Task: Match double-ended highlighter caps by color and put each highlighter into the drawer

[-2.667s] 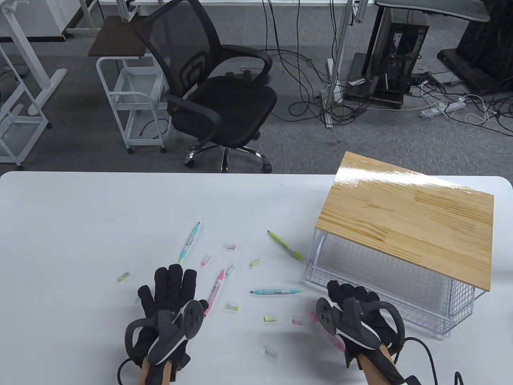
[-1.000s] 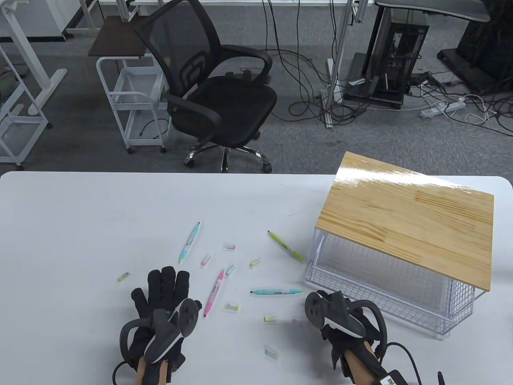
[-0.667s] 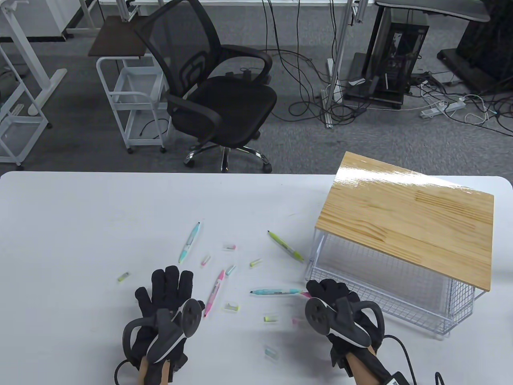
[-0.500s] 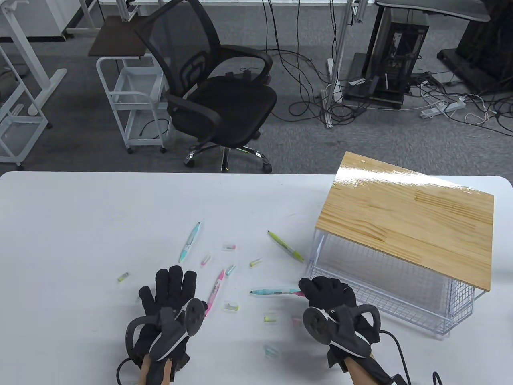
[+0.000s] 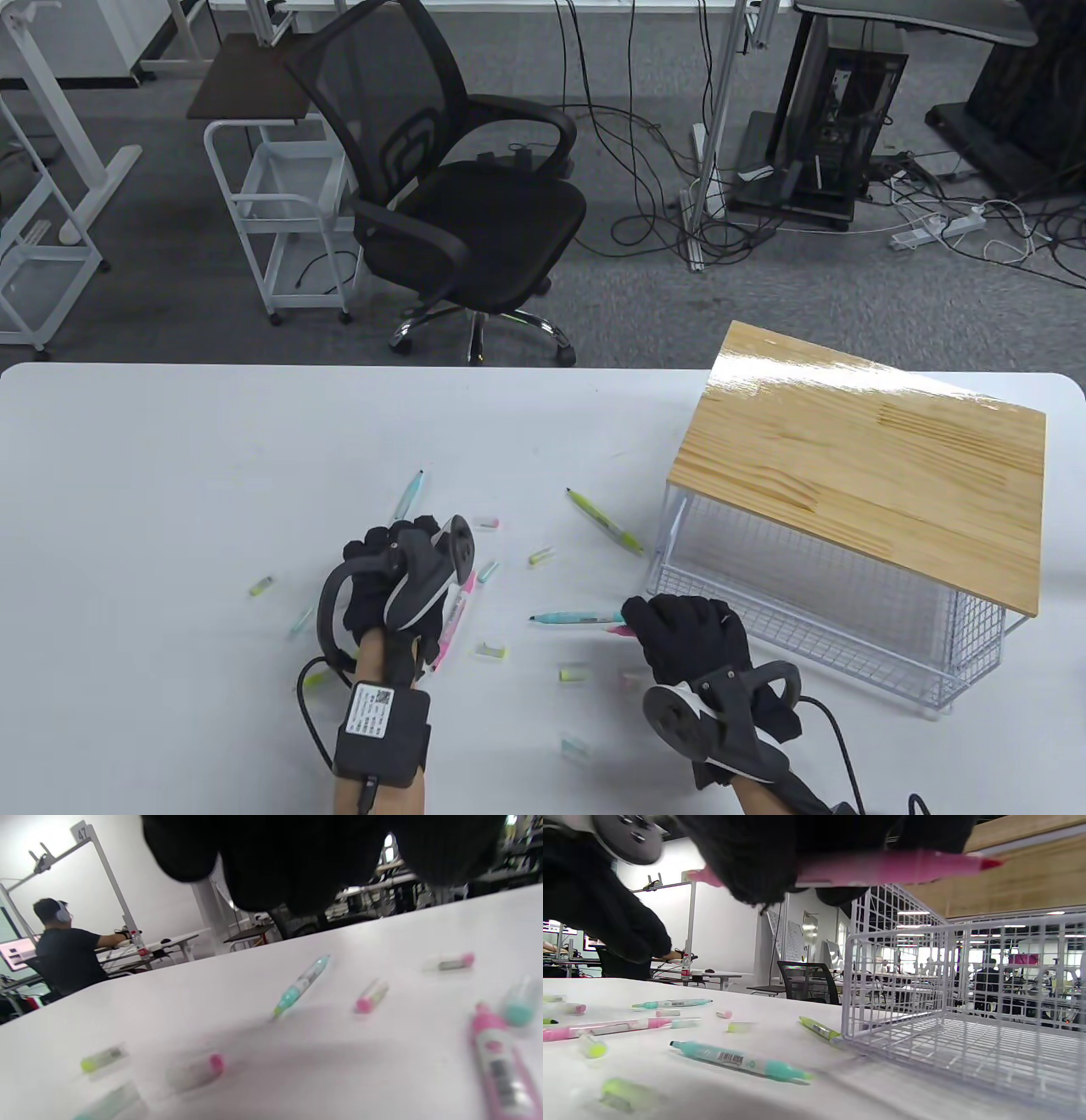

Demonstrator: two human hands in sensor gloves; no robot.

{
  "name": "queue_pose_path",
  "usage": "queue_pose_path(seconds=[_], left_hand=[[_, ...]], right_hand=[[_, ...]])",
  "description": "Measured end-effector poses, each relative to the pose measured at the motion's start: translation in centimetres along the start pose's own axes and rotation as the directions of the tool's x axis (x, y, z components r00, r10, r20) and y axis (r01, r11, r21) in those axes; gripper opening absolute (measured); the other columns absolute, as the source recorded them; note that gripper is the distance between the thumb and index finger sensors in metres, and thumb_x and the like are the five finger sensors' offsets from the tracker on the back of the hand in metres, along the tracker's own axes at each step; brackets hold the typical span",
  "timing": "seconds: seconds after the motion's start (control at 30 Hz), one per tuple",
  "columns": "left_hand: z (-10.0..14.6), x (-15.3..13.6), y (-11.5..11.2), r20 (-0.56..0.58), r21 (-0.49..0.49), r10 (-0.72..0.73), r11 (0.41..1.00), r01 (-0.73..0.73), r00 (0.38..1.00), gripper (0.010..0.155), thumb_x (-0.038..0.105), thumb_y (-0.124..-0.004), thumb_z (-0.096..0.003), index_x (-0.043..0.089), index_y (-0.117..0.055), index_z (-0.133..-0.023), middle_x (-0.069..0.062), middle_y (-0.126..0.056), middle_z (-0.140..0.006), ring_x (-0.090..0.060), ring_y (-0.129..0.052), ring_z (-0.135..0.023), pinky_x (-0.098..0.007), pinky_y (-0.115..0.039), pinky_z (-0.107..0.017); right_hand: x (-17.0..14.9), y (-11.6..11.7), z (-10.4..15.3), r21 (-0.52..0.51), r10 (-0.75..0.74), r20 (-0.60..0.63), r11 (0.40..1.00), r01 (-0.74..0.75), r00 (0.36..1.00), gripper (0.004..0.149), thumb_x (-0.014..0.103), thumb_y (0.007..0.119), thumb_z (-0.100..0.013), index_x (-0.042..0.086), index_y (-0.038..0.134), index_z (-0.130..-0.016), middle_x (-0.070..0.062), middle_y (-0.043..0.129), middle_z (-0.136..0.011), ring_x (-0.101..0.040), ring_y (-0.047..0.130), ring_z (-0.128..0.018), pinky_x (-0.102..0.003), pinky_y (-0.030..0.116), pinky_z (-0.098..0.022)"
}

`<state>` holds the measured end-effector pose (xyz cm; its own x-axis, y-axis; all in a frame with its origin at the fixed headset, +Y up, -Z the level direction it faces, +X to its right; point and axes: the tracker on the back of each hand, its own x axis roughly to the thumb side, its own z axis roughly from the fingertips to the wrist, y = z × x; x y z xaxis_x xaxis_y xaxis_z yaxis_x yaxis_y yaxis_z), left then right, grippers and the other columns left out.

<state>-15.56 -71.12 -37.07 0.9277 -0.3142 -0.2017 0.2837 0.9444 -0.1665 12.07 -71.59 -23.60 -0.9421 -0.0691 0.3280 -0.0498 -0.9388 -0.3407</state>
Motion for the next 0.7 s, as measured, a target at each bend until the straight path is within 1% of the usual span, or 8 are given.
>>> queue_pose_path(seconds=[0.1, 0.2, 0.33, 0.57, 0.7], left_hand=[[-2.7, 1.7, -0.5, -0.053, -0.123, -0.090, 0.989, 0.083, 0.995, 0.061, 0.060, -0.073, -0.0498, 0.039, -0.062, -0.106, 0.010, -0.081, -0.103, -0.019, -0.080, -0.096, -0.049, -0.067, -0.079], [-4.5, 2.8, -1.4, -0.080, -0.211, -0.164, 0.967, 0.144, 0.983, 0.061, 0.062, -0.074, -0.0485, 0.039, -0.065, -0.105, 0.011, -0.084, -0.099, -0.018, -0.082, -0.093, -0.048, -0.068, -0.078], [-6.1, 3.7, -2.4, -0.094, -0.259, -0.182, 0.954, 0.152, 0.979, 0.060, 0.062, -0.075, -0.0474, 0.038, -0.069, -0.102, 0.011, -0.087, -0.094, -0.017, -0.085, -0.088, -0.047, -0.069, -0.076], [-6.7, 4.7, -3.0, -0.077, -0.281, -0.252, 0.934, 0.221, 0.965, 0.054, 0.059, -0.077, -0.0482, 0.036, -0.075, -0.097, 0.013, -0.091, -0.088, -0.016, -0.088, -0.085, -0.046, -0.072, -0.074], [-6.7, 4.6, -3.1, -0.081, -0.284, -0.224, 0.939, 0.193, 0.971, 0.050, 0.054, -0.079, -0.0507, 0.034, -0.076, -0.096, 0.013, -0.092, -0.087, -0.016, -0.089, -0.084, -0.046, -0.072, -0.074]], right_hand=[[0.1, 0.2, 0.0, 0.011, 0.002, 0.007, 1.000, -0.002, 1.000, 0.053, 0.028, 0.079, -0.052, 0.029, 0.064, -0.103, -0.001, 0.070, -0.101, -0.028, 0.081, -0.088, -0.056, 0.069, -0.071], [0.2, 0.5, 0.0, 0.021, 0.002, 0.014, 1.000, -0.002, 1.000, 0.053, 0.029, 0.079, -0.052, 0.029, 0.064, -0.103, -0.002, 0.070, -0.101, -0.028, 0.080, -0.088, -0.056, 0.069, -0.071], [-0.1, 0.8, -0.1, 0.036, 0.005, 0.006, 0.999, -0.005, 1.000, 0.053, 0.029, 0.079, -0.052, 0.029, 0.064, -0.103, -0.002, 0.070, -0.101, -0.028, 0.081, -0.088, -0.056, 0.070, -0.070], [-0.9, 0.9, 0.0, 0.043, 0.004, -0.018, 0.999, -0.003, 1.000, 0.053, 0.029, 0.079, -0.052, 0.028, 0.064, -0.103, -0.002, 0.071, -0.100, -0.028, 0.081, -0.087, -0.055, 0.070, -0.071], [-1.0, 0.8, 0.0, 0.047, 0.009, -0.023, 0.999, -0.008, 1.000, 0.053, 0.029, 0.079, -0.052, 0.028, 0.064, -0.103, -0.002, 0.071, -0.100, -0.028, 0.081, -0.088, -0.055, 0.070, -0.071]])
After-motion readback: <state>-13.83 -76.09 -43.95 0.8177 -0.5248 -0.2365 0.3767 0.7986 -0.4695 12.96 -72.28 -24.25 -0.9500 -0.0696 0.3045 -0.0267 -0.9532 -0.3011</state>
